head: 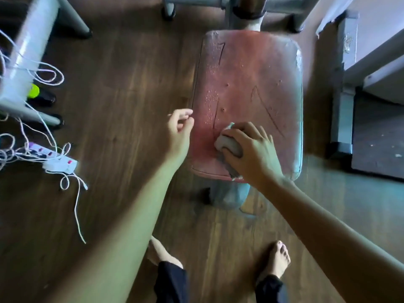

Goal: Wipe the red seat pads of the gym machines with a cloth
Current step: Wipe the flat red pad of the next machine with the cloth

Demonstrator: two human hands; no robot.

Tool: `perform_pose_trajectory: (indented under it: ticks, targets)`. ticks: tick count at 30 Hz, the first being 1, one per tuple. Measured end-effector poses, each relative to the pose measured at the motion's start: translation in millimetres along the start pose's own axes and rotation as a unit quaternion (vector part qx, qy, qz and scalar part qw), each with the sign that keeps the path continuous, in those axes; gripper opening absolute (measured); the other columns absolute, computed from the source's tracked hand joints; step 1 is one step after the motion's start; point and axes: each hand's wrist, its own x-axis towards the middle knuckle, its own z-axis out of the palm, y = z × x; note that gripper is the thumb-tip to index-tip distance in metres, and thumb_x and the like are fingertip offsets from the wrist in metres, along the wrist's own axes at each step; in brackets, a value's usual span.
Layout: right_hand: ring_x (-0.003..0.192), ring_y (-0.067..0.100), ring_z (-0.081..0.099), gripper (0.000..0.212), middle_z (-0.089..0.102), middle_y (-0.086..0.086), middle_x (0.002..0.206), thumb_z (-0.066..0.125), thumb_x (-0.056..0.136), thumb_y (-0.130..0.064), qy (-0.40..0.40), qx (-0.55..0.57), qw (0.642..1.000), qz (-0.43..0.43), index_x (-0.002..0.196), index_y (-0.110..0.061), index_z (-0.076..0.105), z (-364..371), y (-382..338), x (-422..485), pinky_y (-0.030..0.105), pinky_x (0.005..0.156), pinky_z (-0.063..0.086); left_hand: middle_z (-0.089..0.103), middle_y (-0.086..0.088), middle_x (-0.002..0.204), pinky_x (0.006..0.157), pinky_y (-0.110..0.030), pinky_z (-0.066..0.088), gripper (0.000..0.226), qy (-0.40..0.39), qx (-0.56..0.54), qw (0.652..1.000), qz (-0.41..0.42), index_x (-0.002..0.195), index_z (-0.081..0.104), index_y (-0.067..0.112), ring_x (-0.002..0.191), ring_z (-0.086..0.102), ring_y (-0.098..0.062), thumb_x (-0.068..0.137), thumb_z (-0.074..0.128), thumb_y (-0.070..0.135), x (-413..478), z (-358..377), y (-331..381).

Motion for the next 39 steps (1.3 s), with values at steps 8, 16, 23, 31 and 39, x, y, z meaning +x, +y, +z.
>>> perform_pose_trajectory:
  ticks: [8, 16, 23, 31, 39]
  targets:
    - [0.124, 0.027, 0.056, 0.042, 0.065, 0.001, 0.128, 0.068, 0.089, -0.049, 0.069, -0.027, 0.988, -0.138, 0.120, -0.021, 0.073, 40.3, 25.1, -6.1, 0.042, 0.105, 0.042, 0.066, 0.001, 0.130, 0.110, -0.049, 0.043, 0.035, 0.128, 0.000, 0.986, 0.103, 0.120, 0.070, 0.010, 0.127, 0.058, -0.017, 0.096, 0.046, 0.015, 16.8, 44.0, -55.5]
    - [0.112, 0.027, 0.060, 0.046, 0.063, -0.007, 0.134, 0.061, 0.087, -0.040, 0.012, -0.070, 0.982, -0.174, 0.131, -0.030, 0.065, 20.8, 46.9, 162.6, 0.045, 0.087, 0.054, 0.068, -0.003, 0.125, 0.106, -0.050, 0.045, 0.036, 0.126, -0.022, 0.983, 0.130, 0.124, 0.066, 0.007, 0.122, 0.060, -0.021, 0.099, 0.042, 0.017, 15.4, 48.1, -60.0]
    - [0.095, 0.027, 0.062, 0.048, 0.070, -0.004, 0.118, 0.059, 0.077, -0.037, -0.045, -0.021, 0.973, -0.226, 0.121, -0.023, 0.072, 15.6, 46.3, 81.6, 0.042, 0.085, 0.049, 0.065, -0.004, 0.132, 0.109, -0.049, 0.044, 0.036, 0.131, -0.022, 0.981, 0.141, 0.126, 0.064, 0.005, 0.128, 0.058, -0.017, 0.104, 0.038, 0.015, 15.9, 49.3, -61.3]
    - [0.107, 0.025, 0.060, 0.052, 0.067, -0.005, 0.124, 0.054, 0.079, -0.044, -0.052, -0.077, 0.964, -0.249, 0.124, -0.025, 0.070, 8.7, 55.3, 132.3, 0.044, 0.090, 0.050, 0.065, -0.001, 0.133, 0.111, -0.049, 0.043, 0.036, 0.127, -0.049, 0.983, 0.126, 0.128, 0.063, 0.011, 0.129, 0.057, -0.017, 0.103, 0.038, 0.020, 17.7, 52.2, -66.9]
    - [0.116, 0.022, 0.065, 0.038, 0.071, -0.003, 0.122, 0.076, 0.085, -0.045, -0.054, 0.010, 0.945, -0.322, 0.112, -0.018, 0.076, 15.6, 65.3, 9.3, 0.042, 0.095, 0.049, 0.064, -0.006, 0.133, 0.108, -0.052, 0.043, 0.035, 0.129, 0.006, 0.977, 0.167, 0.123, 0.065, 0.005, 0.128, 0.057, -0.021, 0.103, 0.039, 0.018, 19.9, 51.3, -70.1]
